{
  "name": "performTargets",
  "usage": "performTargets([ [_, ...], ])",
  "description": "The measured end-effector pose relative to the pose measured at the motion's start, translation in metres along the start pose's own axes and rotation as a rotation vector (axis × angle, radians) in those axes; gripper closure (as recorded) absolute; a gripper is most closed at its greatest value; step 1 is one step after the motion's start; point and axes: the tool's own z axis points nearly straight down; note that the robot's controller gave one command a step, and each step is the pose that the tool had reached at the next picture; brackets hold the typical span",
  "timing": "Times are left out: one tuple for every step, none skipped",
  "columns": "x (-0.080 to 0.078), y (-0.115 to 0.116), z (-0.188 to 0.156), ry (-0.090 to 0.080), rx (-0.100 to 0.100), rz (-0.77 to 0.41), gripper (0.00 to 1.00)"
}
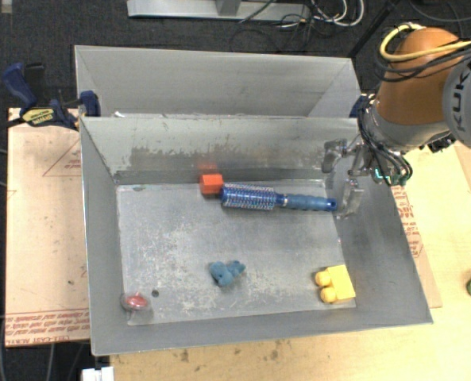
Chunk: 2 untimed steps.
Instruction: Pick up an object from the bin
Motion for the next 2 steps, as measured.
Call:
performTargets([
  [-0.0128, 0.1108, 0.1025, -0.001, -0.005, 0.056, 0.00],
  [-0.0138, 0.1049, 0.0986, -0.005, 0.000, 0.062, 1.00],
])
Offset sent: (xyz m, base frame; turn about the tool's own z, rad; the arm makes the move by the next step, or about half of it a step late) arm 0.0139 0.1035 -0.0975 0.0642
